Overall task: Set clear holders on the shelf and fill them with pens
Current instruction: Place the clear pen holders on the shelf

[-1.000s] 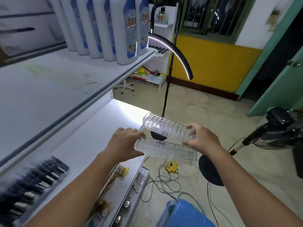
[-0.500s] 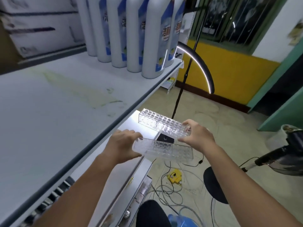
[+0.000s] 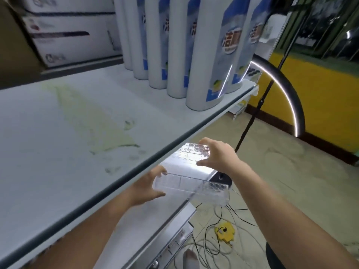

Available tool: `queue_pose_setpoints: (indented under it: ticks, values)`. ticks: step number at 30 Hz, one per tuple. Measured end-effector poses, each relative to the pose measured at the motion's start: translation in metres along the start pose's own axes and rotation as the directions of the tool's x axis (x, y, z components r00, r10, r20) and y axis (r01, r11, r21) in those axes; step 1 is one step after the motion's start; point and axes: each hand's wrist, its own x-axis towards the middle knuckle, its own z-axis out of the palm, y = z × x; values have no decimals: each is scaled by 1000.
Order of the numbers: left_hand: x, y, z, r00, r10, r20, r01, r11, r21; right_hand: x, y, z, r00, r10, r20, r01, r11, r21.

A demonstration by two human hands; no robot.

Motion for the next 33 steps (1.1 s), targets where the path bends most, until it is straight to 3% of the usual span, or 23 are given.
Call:
queue_pose_setpoints:
  ticks: [5,11,21,33]
  values:
    - [-4,-11,13,982,-181,-51,183,982,36,57,-12,15,976,-211,54,213,976,-37]
    - [-37,-1,27,898,-409,-165,426,901,83,76,-33,23,916,-367,161,374,927,-14]
    - [-87,-11,38,820,-466,-332,519,850,89,70,-83,48,847,-497,189,507,862,-7]
    - [-95,-12,48,844,-391,-366,477,861,179,89,-92,70,804,-538,253,550,835,27]
